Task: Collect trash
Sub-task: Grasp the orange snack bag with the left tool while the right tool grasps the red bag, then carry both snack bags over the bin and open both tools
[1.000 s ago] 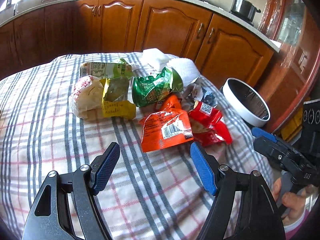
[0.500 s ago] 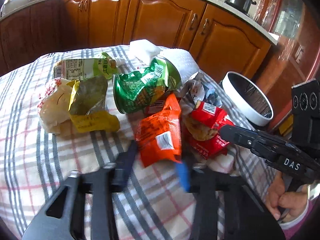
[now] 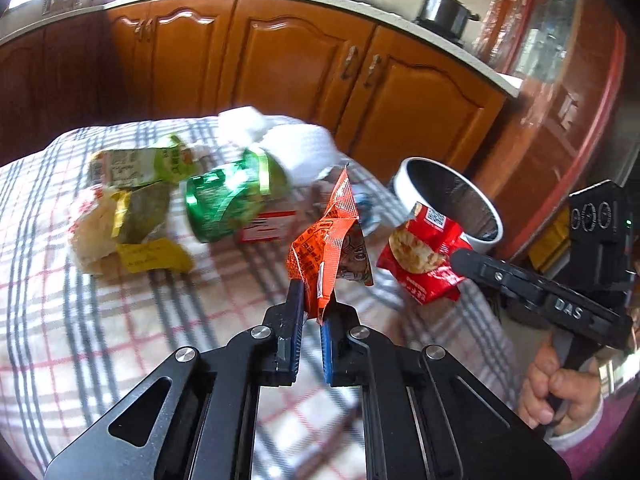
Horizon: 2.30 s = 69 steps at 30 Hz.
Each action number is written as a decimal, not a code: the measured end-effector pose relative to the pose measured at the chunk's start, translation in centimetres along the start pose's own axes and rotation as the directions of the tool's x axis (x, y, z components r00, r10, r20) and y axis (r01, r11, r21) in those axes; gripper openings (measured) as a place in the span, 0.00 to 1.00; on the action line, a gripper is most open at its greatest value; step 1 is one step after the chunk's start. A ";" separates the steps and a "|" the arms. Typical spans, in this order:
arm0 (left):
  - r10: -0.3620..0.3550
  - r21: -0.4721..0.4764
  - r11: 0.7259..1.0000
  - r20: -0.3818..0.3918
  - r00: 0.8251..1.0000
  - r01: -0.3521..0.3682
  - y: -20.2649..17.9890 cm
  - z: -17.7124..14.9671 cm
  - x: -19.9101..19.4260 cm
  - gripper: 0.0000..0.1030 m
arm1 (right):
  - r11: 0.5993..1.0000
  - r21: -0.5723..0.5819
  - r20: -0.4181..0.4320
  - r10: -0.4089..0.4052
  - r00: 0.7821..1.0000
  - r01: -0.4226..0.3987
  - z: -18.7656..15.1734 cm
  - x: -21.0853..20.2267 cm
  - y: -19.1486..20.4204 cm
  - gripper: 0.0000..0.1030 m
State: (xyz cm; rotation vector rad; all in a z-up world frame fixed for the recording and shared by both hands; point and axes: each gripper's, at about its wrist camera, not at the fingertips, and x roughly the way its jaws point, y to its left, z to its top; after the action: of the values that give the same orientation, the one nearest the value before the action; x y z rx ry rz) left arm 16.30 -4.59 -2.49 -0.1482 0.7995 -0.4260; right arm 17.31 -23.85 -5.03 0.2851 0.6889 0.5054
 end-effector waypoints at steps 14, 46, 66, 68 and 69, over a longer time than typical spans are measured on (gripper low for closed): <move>-0.077 0.116 0.990 -0.023 0.997 0.079 -6.9 2.6 2.8 0.06 | 0.991 0.074 0.104 -0.118 0.988 0.110 1.2 -5.9 -5.8 0.10; -0.085 0.275 0.954 -0.127 0.988 0.117 -16.7 8.5 12.7 0.07 | 0.955 0.166 0.153 -0.271 0.950 0.246 5.7 -8.8 -15.5 0.10; -0.059 0.274 0.956 -0.160 0.985 0.101 -18.0 9.6 16.0 0.58 | 0.944 0.204 0.102 -0.285 0.953 0.260 6.7 -6.6 -19.0 0.50; -0.061 0.268 0.958 -0.148 0.987 0.099 -17.6 9.3 15.4 0.60 | 0.944 0.211 0.110 -0.279 0.954 0.252 6.6 -6.8 -18.9 0.55; -0.061 0.260 0.961 -0.141 0.988 0.096 -17.4 9.1 14.9 0.63 | 0.945 0.215 0.115 -0.276 0.954 0.247 6.5 -7.0 -18.8 0.56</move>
State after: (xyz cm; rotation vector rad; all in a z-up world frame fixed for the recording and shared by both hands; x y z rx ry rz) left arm 26.68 -26.90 -1.09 0.1008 0.8599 -0.6194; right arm 23.55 -43.96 -4.23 0.4066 0.6261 0.1586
